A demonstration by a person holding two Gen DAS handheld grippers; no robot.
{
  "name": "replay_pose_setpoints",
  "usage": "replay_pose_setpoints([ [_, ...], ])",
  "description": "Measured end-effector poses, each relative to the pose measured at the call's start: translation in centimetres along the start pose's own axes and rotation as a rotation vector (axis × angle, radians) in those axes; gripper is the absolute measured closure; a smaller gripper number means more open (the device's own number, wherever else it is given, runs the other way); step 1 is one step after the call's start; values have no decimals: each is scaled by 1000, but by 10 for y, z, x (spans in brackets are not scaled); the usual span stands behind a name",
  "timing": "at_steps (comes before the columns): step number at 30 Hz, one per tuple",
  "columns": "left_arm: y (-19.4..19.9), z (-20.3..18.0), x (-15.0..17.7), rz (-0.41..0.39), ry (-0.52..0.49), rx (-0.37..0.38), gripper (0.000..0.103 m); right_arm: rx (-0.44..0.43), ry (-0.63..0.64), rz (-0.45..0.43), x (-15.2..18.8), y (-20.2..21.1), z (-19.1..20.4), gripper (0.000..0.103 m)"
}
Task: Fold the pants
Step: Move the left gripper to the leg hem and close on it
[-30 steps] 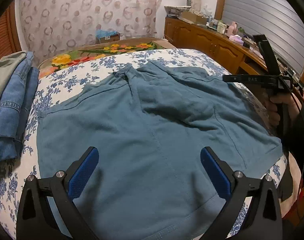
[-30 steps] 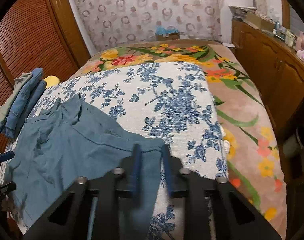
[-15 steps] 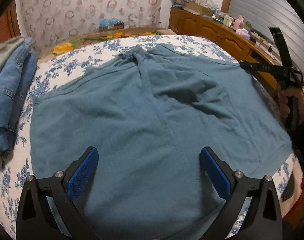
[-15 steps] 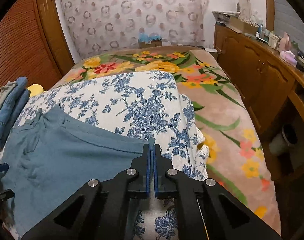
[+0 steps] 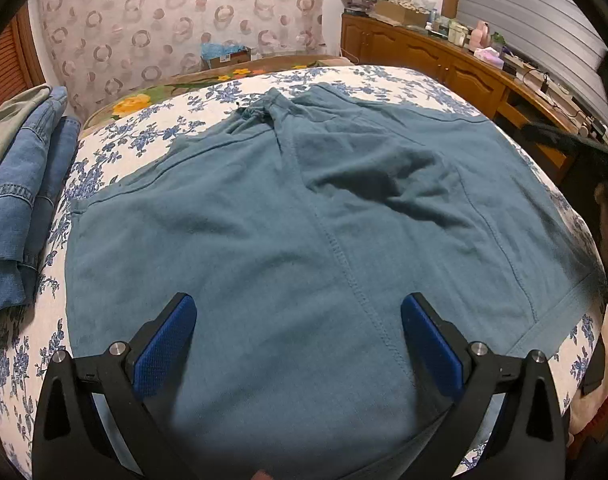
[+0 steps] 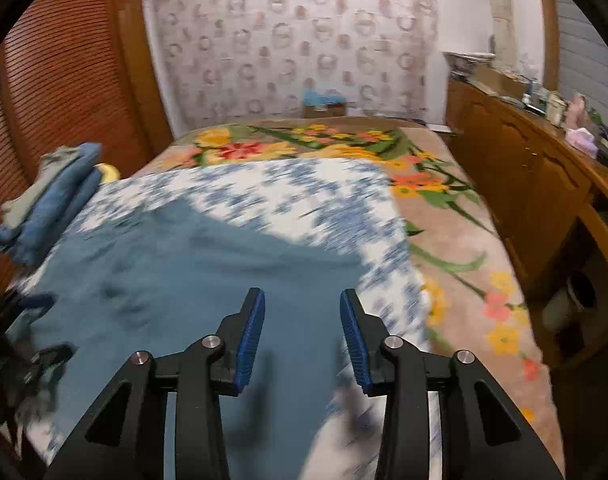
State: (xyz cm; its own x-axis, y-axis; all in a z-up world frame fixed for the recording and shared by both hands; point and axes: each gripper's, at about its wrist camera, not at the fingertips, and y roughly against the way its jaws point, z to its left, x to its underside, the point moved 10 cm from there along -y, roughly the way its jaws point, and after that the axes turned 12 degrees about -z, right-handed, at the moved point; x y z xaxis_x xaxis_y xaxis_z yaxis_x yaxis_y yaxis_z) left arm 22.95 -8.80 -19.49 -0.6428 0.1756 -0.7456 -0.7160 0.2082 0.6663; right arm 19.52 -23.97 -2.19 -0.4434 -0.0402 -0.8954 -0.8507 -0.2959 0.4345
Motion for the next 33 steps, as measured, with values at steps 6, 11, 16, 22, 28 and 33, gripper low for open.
replay_pose_setpoints([
  [6,0,0,0,0,0,0,0,-26,35,37,36,25,34,53],
  [11,-1,0,-1,0,1,0,0,-19,38,80,54,29,48,53],
  [16,5,1,0,-10,-8,9,0,1,44,74,60,35,51,53],
  [22,33,10,1,-72,-26,8,0,-19,52,58,57,37,56,45],
  [28,65,25,11,-105,-2,25,0,-37,44,41,64,40,71,33],
  [33,86,51,24,-124,35,-19,6,-41,48,28,66,44,75,28],
])
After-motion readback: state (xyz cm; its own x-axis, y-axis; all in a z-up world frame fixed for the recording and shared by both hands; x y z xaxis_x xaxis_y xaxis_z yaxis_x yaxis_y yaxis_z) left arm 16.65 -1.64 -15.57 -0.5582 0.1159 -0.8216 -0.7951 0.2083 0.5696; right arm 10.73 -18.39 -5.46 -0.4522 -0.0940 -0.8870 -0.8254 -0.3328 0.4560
